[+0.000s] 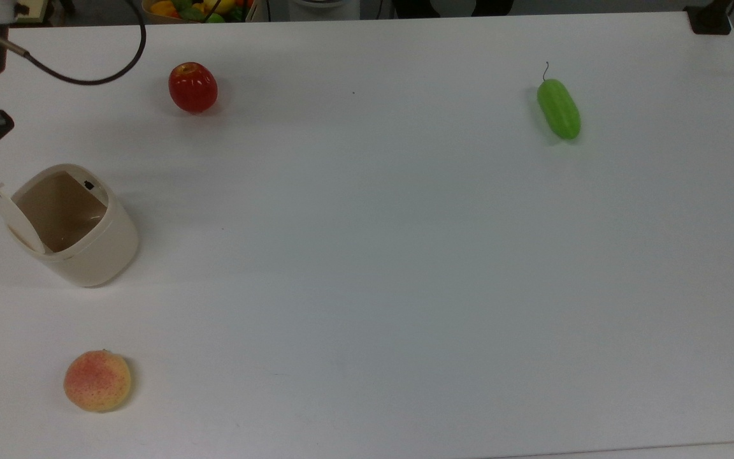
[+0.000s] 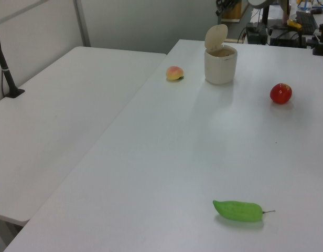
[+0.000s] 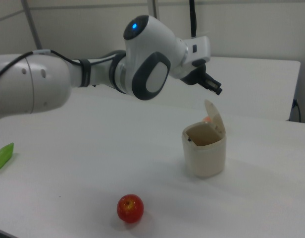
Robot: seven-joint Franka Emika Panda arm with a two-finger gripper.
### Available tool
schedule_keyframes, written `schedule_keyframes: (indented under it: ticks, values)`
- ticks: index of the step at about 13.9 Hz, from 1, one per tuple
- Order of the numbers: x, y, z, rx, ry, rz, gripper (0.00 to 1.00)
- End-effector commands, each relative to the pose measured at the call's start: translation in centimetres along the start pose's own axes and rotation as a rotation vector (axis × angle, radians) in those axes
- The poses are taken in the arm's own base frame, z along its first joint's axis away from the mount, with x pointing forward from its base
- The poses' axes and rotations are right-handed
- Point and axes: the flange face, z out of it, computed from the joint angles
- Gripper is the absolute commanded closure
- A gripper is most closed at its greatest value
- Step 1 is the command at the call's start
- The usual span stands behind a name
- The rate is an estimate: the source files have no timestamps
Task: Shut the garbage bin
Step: 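Move the gripper toward the cream bin's raised lid, then push the raised lid down onto the bin rim with the gripper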
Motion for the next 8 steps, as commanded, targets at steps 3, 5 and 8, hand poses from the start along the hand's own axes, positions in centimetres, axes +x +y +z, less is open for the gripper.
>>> schedule_keyframes:
  ticks: [3,5,8]
  values:
    - [-0.9,-0.4,2.1,0.005,0.008,0.010,1.00]
    - [-2.1,-1.1,2.9,0.007,-0.033,0.004,1.00]
    - [-3.1,-1.3,3.0,-0.006,-0.140,0.009,1.00]
